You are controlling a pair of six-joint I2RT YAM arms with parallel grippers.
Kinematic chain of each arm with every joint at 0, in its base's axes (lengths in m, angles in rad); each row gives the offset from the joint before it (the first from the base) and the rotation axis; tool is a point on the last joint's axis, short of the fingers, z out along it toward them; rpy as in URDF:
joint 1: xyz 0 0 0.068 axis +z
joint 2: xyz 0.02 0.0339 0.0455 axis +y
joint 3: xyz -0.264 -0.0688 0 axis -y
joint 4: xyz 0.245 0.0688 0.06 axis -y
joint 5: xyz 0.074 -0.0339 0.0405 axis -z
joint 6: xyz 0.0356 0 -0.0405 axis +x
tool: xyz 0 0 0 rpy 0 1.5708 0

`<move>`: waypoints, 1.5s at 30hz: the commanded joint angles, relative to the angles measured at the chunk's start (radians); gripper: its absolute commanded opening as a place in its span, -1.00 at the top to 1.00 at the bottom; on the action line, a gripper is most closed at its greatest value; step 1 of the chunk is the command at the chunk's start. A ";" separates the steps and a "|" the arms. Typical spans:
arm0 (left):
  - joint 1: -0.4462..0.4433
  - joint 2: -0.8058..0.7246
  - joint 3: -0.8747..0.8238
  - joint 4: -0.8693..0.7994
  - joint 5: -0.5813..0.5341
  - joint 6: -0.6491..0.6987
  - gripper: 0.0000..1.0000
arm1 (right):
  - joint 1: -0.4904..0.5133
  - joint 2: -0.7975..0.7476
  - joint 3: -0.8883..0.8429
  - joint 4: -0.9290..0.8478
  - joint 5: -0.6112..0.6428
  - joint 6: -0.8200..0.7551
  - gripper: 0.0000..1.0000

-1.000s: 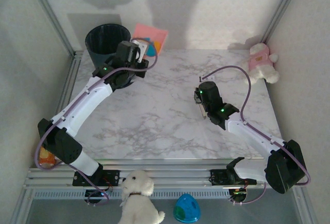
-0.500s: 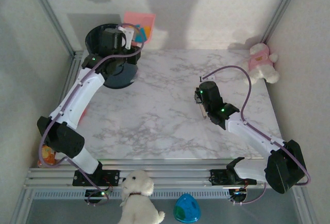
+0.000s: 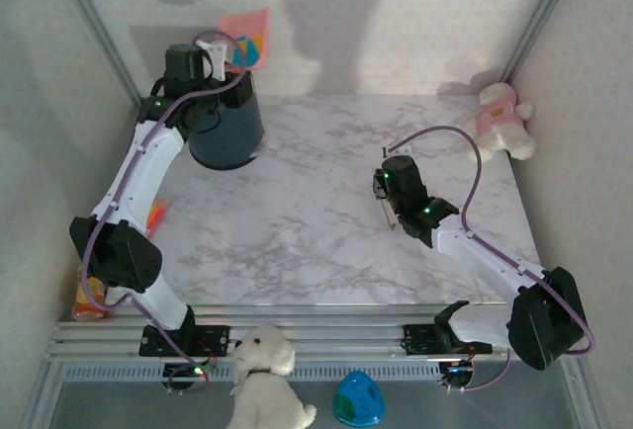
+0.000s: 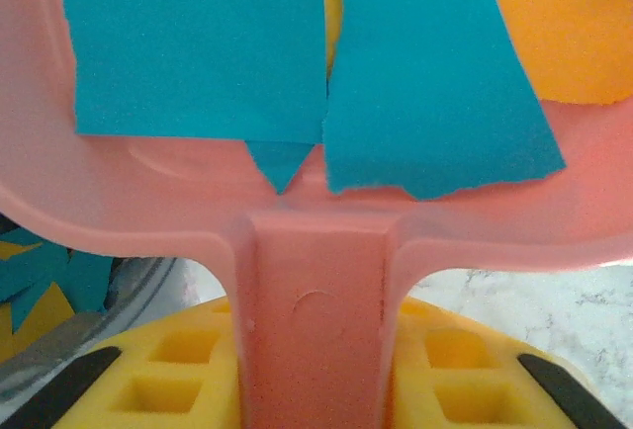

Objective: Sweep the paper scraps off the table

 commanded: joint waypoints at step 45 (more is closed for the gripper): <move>0.200 0.178 -0.223 0.863 0.635 -1.011 1.00 | -0.006 0.020 0.042 -0.027 0.008 0.035 1.00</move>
